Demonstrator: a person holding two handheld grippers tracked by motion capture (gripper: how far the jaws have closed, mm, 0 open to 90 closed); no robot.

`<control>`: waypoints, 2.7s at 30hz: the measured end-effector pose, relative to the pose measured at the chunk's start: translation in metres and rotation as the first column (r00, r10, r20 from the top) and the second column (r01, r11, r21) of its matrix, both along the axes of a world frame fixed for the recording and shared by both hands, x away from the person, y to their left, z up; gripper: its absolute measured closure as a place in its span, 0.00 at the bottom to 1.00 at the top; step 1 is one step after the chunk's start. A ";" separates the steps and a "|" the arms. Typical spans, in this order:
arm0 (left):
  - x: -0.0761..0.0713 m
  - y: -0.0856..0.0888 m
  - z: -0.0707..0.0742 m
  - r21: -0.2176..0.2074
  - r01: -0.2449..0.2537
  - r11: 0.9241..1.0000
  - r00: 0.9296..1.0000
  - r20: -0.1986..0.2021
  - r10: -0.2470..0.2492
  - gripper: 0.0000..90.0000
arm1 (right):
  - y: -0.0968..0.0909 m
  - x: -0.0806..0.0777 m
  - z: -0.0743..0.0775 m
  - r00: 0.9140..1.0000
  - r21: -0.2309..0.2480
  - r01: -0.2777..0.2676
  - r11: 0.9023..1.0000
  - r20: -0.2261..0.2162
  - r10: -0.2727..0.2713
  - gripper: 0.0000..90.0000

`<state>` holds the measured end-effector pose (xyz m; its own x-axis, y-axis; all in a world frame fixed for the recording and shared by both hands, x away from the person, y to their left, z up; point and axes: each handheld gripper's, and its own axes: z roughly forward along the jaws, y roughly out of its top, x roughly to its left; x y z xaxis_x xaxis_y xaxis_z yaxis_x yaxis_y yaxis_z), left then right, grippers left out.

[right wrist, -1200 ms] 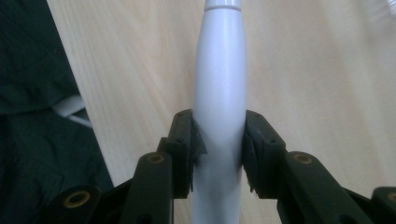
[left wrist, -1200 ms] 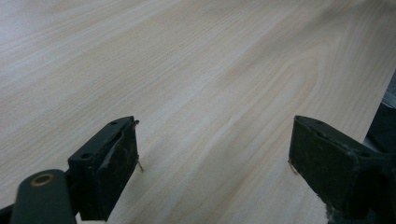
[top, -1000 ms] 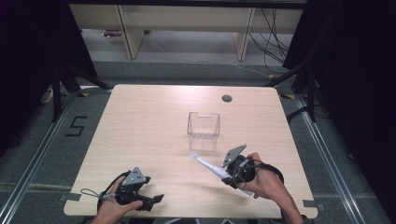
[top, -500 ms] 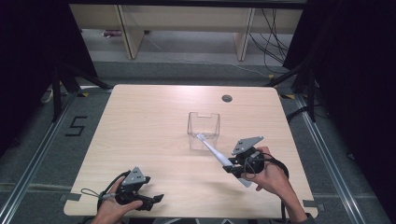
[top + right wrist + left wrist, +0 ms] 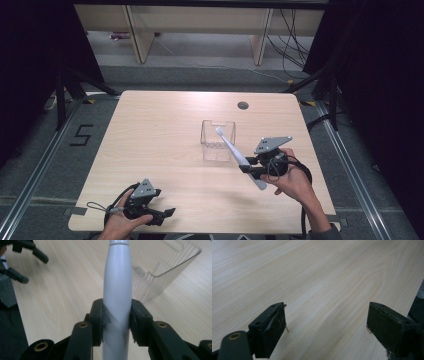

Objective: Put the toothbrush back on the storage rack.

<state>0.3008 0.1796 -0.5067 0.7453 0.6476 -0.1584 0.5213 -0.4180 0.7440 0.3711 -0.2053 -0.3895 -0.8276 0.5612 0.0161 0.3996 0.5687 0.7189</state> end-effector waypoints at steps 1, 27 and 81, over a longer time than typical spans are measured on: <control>0.000 0.000 0.000 0.004 0.000 1.000 1.000 0.002 0.000 0.17 | -0.001 0.002 0.002 1.000 0.008 0.002 1.000 0.006 -0.002 0.74; 0.001 0.001 0.000 0.012 0.007 1.000 1.000 -0.002 -0.007 0.17 | 0.006 0.049 0.020 0.990 0.195 0.097 0.976 0.084 -0.115 0.74; 0.001 0.002 0.000 0.011 0.013 1.000 1.000 -0.002 -0.013 0.17 | 0.066 0.116 0.025 0.983 0.225 0.099 0.969 0.132 -0.131 0.74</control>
